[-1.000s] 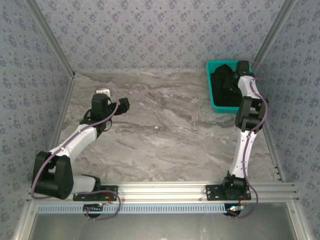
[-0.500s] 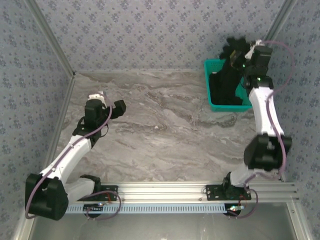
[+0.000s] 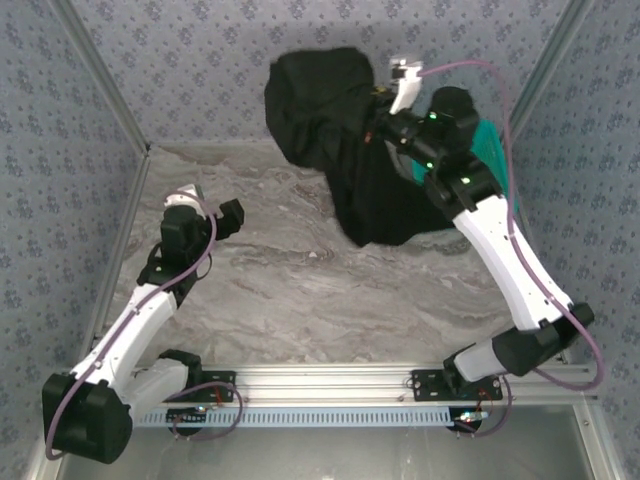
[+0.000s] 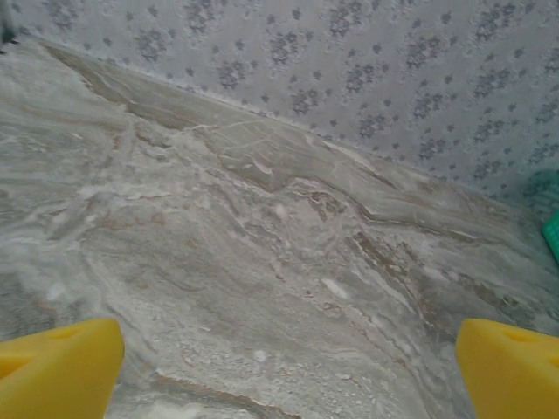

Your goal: Fold the inside-out t-shirt

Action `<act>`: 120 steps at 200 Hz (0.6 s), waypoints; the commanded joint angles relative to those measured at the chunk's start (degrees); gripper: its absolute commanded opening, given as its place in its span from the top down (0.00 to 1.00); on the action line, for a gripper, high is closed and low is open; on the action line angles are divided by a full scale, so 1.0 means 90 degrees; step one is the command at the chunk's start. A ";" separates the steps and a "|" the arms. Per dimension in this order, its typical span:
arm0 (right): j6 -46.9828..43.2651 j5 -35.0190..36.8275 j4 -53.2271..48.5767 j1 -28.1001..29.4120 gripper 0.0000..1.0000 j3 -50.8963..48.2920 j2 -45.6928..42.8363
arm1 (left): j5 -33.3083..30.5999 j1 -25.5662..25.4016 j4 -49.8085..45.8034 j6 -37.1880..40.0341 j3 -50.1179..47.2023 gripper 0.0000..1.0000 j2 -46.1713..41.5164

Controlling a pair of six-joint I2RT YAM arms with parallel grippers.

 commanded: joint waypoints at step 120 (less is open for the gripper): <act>-0.0073 0.0441 -0.1871 -0.0118 0.08 -0.1426 0.2179 | 0.0492 -0.0011 -0.0923 0.0136 -0.0358 0.02 0.0993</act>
